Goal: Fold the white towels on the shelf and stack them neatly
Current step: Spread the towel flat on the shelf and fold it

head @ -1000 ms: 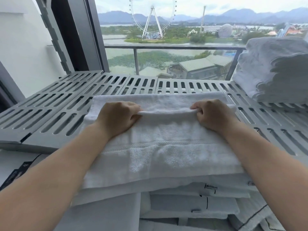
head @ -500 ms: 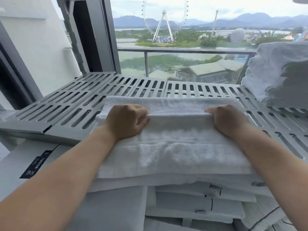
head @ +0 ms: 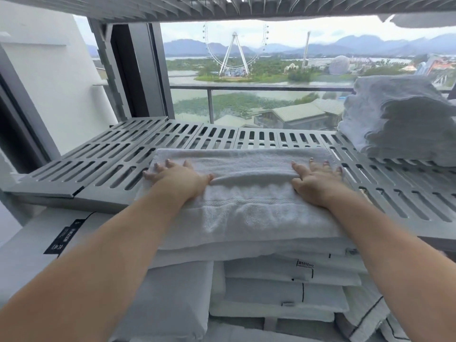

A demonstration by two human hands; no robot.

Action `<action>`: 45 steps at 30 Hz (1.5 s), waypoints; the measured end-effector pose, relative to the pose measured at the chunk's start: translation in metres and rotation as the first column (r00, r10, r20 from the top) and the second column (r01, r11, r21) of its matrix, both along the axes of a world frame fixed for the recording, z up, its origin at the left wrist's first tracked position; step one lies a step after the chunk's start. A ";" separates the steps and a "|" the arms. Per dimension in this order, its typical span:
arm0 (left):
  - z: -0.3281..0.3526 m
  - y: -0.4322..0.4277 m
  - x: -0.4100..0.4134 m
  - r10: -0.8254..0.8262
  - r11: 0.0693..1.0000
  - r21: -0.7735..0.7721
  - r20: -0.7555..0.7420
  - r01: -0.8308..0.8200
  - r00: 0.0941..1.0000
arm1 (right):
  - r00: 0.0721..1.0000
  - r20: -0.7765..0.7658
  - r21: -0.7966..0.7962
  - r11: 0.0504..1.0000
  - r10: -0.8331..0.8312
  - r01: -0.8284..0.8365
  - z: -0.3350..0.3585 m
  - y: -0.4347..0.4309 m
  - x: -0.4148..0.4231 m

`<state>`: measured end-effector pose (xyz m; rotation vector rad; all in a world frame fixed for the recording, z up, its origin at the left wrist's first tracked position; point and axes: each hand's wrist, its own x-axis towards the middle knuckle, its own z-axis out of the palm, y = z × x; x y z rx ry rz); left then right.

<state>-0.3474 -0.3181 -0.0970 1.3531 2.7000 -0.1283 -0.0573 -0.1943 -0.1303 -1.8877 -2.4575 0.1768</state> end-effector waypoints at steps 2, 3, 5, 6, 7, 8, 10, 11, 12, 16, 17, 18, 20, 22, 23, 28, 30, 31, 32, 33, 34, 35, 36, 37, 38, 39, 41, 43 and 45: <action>-0.008 -0.005 0.021 -0.187 0.969 0.131 -0.157 0.208 0.970 | 0.995 -0.041 0.076 0.993 0.095 -0.092 0.004 -0.014 -0.012; -0.013 -0.007 0.032 -0.343 0.908 0.200 -0.148 0.368 0.928 | 0.975 -0.090 0.116 0.975 0.202 -0.192 0.005 -0.023 -0.021; -0.020 -0.016 0.050 -0.517 0.828 0.222 -0.056 0.515 0.854 | 0.914 -0.159 0.133 0.925 0.373 -0.355 0.005 -0.039 -0.034; -0.022 -0.021 0.054 -0.512 0.840 0.189 -0.039 0.509 0.858 | 0.906 -0.153 0.115 0.917 0.396 -0.381 0.004 -0.044 -0.036; -0.023 -0.026 0.056 -0.466 0.870 0.156 -0.047 0.467 0.883 | 0.921 -0.133 0.096 0.929 0.367 -0.357 0.003 -0.046 -0.036; -0.022 -0.031 0.058 -0.415 0.897 0.134 -0.068 0.421 0.907 | 0.948 -0.100 0.090 0.952 0.301 -0.292 0.003 -0.049 -0.033; -0.022 -0.048 0.063 -0.404 0.901 0.139 -0.073 0.411 0.912 | 0.986 -0.044 0.119 0.981 0.160 -0.154 0.005 -0.060 -0.027; -0.025 -0.059 0.066 -0.448 0.874 0.171 -0.077 0.455 0.891 | 0.987 -0.068 0.168 0.977 0.146 -0.133 0.004 -0.070 -0.025; -0.030 -0.070 0.068 -0.496 0.836 0.215 -0.101 0.505 0.863 | 0.973 -0.133 0.237 0.959 0.191 -0.155 0.002 -0.082 -0.024; -0.069 -0.109 0.072 -0.505 0.790 0.225 -0.287 0.570 0.814 | 0.804 -0.170 0.460 0.768 0.569 -0.446 -0.020 -0.134 -0.010; -0.079 -0.114 0.072 -0.485 0.793 0.216 -0.341 0.569 0.805 | 0.805 -0.084 0.470 0.736 0.587 -0.487 -0.028 -0.141 -0.004; -0.088 -0.117 0.073 -0.464 0.782 0.234 -0.401 0.578 0.790 | 0.821 0.002 0.459 0.729 0.571 -0.508 -0.033 -0.145 0.001; -0.098 -0.119 0.074 -0.419 0.722 0.328 -0.493 0.609 0.763 | 0.857 0.106 0.416 0.760 0.504 -0.499 -0.041 -0.149 0.006; -0.101 -0.116 0.075 -0.393 0.718 0.354 -0.505 0.599 0.768 | 0.885 0.135 0.416 0.785 0.446 -0.459 -0.048 -0.152 0.004; -0.103 -0.115 0.076 -0.390 0.737 0.333 -0.502 0.589 0.772 | 0.895 0.137 0.437 0.785 0.426 -0.440 -0.051 -0.154 0.002; -0.108 -0.117 0.076 -0.364 0.729 0.353 -0.526 0.587 0.769 | 0.929 0.038 0.560 0.762 0.369 -0.326 -0.055 -0.163 -0.006; -0.109 -0.117 0.077 -0.372 0.730 0.361 -0.504 0.581 0.780 | 0.940 0.103 0.554 0.766 0.325 -0.326 -0.060 -0.168 -0.007; -0.109 -0.117 0.077 -0.369 0.732 0.363 -0.499 0.576 0.784 | 0.946 0.142 0.546 0.774 0.290 -0.319 -0.062 -0.171 -0.008; -0.109 -0.117 0.078 -0.365 0.734 0.365 -0.499 0.573 0.786 | 0.953 0.170 0.544 0.783 0.249 -0.302 -0.064 -0.174 -0.009; -0.110 -0.115 0.079 -0.365 0.734 0.367 -0.496 0.571 0.788 | 0.959 0.190 0.547 0.788 0.211 -0.281 -0.066 -0.175 -0.010; -0.110 -0.113 0.079 -0.368 0.735 0.365 -0.494 0.572 0.788 | 0.960 0.211 0.559 0.784 0.181 -0.271 -0.068 -0.174 -0.011; -0.112 -0.112 0.080 -0.368 0.736 0.358 -0.501 0.574 0.784 | 0.959 0.230 0.578 0.770 0.164 -0.271 -0.070 -0.173 -0.012; -0.114 -0.112 0.080 -0.363 0.739 0.348 -0.516 0.577 0.776 | 0.958 0.240 0.601 0.751 0.156 -0.273 -0.072 -0.170 -0.014; -0.117 -0.111 0.080 -0.355 0.738 0.344 -0.533 0.580 0.768 | 0.959 0.239 0.626 0.731 0.150 -0.271 -0.074 -0.168 -0.015; -0.119 -0.111 0.079 -0.351 0.728 0.355 -0.543 0.587 0.763 | 0.962 0.234 0.650 0.712 0.144 -0.265 -0.077 -0.166 -0.016; -0.121 -0.110 0.076 -0.352 0.711 0.371 -0.546 0.597 0.760 | 0.965 0.224 0.670 0.697 0.136 -0.254 -0.079 -0.164 -0.018; -0.123 -0.108 0.073 -0.349 0.681 0.395 -0.566 0.617 0.747 | 0.974 0.194 0.687 0.693 0.114 -0.218 -0.084 -0.164 -0.021; -0.122 -0.109 0.070 -0.325 0.654 0.421 -0.594 0.628 0.736 | 0.978 0.185 0.682 0.704 0.098 -0.199 -0.087 -0.165 -0.024; -0.120 -0.110 0.068 -0.297 0.607 0.457 -0.628 0.650 0.719 | 0.977 0.191 0.672 0.712 0.099 -0.203 -0.089 -0.164 -0.024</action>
